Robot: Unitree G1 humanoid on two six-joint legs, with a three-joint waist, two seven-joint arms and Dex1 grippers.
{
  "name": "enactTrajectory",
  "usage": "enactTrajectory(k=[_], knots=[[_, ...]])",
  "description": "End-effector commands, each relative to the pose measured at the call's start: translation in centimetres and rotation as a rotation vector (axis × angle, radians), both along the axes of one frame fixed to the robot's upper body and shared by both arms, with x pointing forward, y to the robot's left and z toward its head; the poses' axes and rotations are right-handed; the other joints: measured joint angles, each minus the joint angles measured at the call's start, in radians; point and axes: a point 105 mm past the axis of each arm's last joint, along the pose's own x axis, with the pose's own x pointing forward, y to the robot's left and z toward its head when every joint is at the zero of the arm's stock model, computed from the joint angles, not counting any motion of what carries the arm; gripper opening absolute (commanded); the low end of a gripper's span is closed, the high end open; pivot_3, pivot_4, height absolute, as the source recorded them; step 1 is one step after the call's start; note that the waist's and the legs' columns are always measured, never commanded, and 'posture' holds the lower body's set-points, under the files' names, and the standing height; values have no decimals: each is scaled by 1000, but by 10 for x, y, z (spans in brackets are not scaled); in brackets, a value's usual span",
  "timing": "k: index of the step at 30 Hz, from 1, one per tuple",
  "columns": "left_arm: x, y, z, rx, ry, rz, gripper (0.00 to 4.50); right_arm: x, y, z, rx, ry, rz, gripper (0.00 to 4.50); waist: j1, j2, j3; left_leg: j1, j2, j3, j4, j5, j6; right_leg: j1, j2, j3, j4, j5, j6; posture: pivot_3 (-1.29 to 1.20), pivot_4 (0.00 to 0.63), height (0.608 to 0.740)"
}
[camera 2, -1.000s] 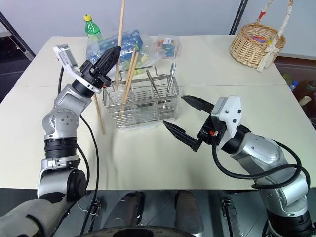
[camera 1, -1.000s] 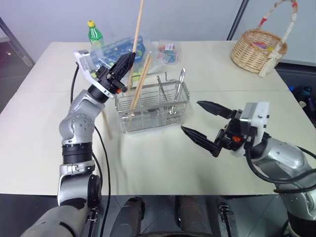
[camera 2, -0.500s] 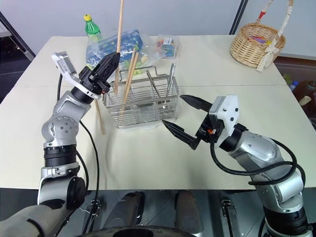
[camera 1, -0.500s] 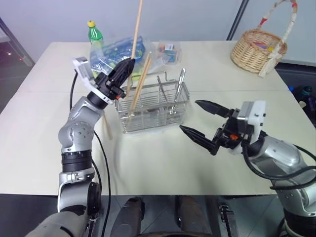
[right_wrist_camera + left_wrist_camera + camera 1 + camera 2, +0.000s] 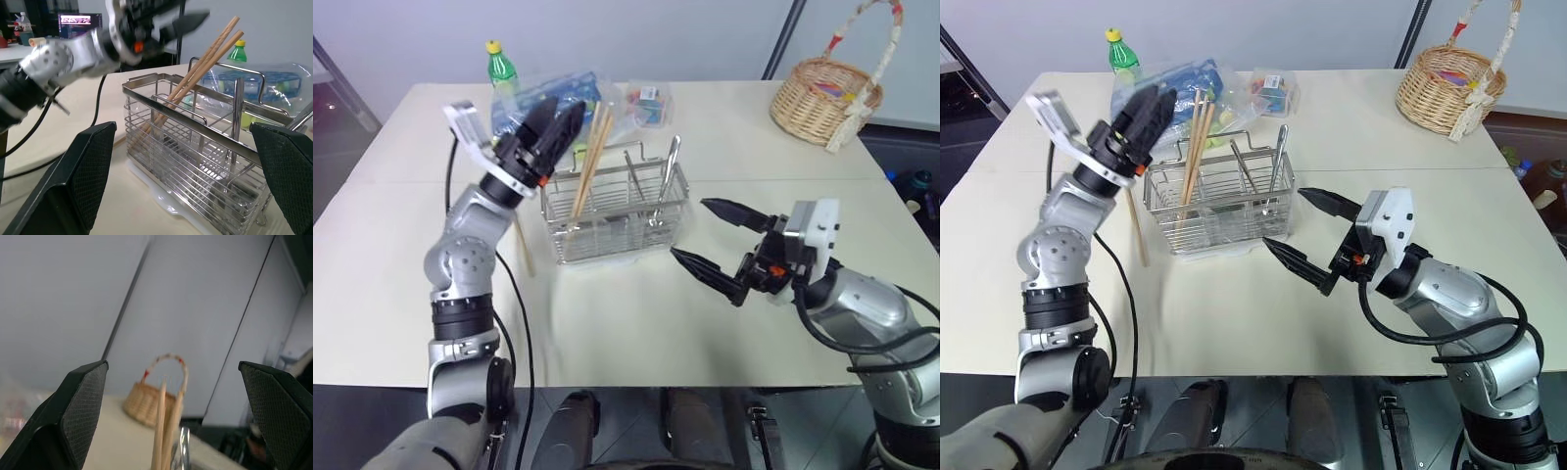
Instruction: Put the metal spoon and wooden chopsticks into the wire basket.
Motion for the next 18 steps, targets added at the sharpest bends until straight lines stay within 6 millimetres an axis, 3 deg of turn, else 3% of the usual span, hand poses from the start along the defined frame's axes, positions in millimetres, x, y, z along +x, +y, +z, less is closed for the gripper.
enactTrajectory(k=[1,6,10,15,18], knots=[[1,35,35,-89,-27,166,4458,-9,2,18,-10,-64,44,4500,-1,0,0,0,0,0,0,0,0,0,0,0,0,0,0,0,150,740],[29,95,26,-47,166,604,4458,-16,0,24,-33,-56,59,4500,0,0,0,2,0,0,0,0,0,1,0,0,0,0,0,0,150,740],[36,155,-15,41,416,951,4458,-23,-3,23,-56,-31,63,4500,-1,0,0,2,0,0,-1,0,0,1,0,0,0,0,0,0,150,740],[24,177,-63,106,659,1146,4458,-27,-9,22,-75,-11,61,4500,8,-1,0,1,0,0,0,0,0,1,0,0,0,0,0,0,150,740],[16,164,-79,110,719,1155,4458,-28,-14,21,-91,-5,61,4500,9,-2,0,1,-1,-1,0,0,0,1,0,0,0,0,0,0,150,740]])
